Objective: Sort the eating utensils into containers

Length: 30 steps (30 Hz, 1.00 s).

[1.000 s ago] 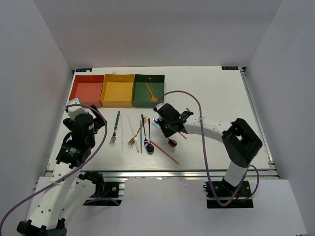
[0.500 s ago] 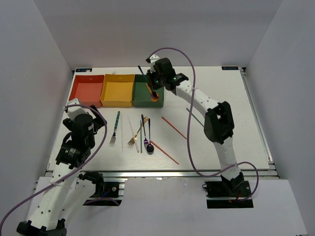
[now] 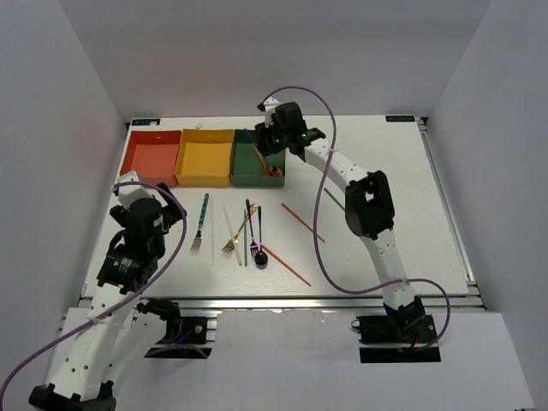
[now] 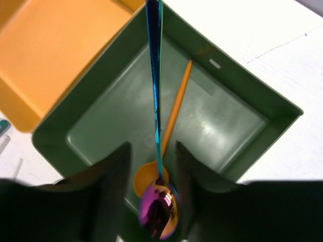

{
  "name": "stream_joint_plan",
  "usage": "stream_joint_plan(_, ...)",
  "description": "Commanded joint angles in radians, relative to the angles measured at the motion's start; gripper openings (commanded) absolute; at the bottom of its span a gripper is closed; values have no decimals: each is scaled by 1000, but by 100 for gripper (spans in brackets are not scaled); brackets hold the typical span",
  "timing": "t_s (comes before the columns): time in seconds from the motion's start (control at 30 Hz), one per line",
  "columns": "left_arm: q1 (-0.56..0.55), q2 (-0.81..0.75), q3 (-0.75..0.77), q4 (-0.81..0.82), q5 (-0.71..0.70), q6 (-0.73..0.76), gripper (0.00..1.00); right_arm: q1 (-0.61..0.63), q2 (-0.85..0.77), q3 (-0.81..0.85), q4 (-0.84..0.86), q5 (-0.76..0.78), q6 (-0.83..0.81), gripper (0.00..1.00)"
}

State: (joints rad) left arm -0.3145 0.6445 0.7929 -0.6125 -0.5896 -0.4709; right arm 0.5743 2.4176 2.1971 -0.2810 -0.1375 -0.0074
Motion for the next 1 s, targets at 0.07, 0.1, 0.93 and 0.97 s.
stream_joint_plan(0.07, -3, 1, -4, 17, 14, 8, 98, -2, -75, 39, 49, 42, -22, 62)
stream_joint_plan(0.1, -3, 4, -3, 17, 14, 9, 98, -2, -89, 38, 45, 62, -19, 64)
stream_joint_plan(0.93, -3, -8, -3, 10, -3, 5, 98, 446, -588, -795, -112, 733, 653, 57)
stream_joint_plan(0.97, -3, -8, -3, 10, -4, 5, 98, 447, -565, -789, -110, 724, 655, 55)
